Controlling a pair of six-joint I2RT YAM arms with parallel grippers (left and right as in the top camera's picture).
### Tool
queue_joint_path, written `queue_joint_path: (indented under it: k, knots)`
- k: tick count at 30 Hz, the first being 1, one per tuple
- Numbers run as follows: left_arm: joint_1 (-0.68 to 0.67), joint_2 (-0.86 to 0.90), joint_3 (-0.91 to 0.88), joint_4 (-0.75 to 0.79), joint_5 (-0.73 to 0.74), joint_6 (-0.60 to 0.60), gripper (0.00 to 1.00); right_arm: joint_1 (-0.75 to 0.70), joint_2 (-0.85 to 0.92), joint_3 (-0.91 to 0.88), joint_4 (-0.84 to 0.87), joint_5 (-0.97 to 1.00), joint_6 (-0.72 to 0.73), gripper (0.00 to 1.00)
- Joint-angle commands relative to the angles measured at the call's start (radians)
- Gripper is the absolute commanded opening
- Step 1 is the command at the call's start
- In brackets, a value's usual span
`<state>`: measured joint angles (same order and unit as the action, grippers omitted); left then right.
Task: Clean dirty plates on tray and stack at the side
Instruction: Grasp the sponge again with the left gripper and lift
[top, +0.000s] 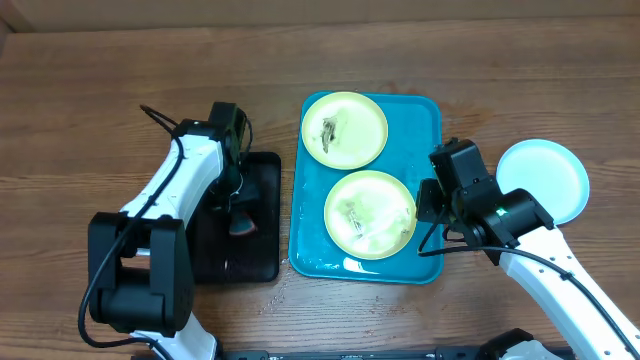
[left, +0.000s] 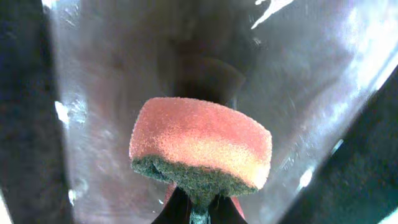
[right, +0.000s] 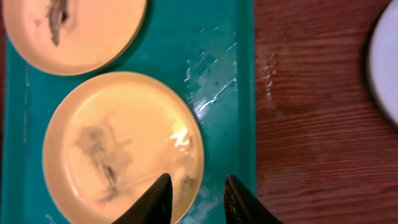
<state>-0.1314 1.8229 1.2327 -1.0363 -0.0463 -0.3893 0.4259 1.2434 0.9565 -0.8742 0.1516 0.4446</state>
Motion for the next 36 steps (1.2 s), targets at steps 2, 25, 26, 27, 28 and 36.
queue_joint_path:
  k: [2, 25, 26, 27, 28, 36]
  knots:
    - [-0.01, -0.016, -0.066, 0.083, -0.056, -0.008, 0.04, -0.014, 0.032, 0.01, 0.015, 0.12, 0.025, 0.33]
    - [-0.021, -0.057, 0.217, -0.14, 0.051, 0.006, 0.04, -0.035, 0.337, -0.008, 0.135, -0.08, -0.008, 0.45]
    - [-0.023, -0.064, 0.252, -0.158, 0.068, 0.01, 0.04, -0.035, 0.34, -0.014, 0.149, -0.08, -0.008, 0.45]
    - [-0.027, -0.072, 0.292, -0.175, 0.088, 0.015, 0.04, -0.035, 0.341, -0.021, 0.169, -0.08, -0.008, 0.45]
    - [-0.033, -0.078, 0.327, -0.191, 0.113, 0.026, 0.04, -0.035, 0.344, -0.028, 0.192, -0.081, -0.008, 0.45]
    - [-0.117, -0.084, 0.437, -0.199, 0.213, 0.045, 0.04, -0.035, 0.411, -0.06, 0.345, -0.101, -0.083, 0.41]
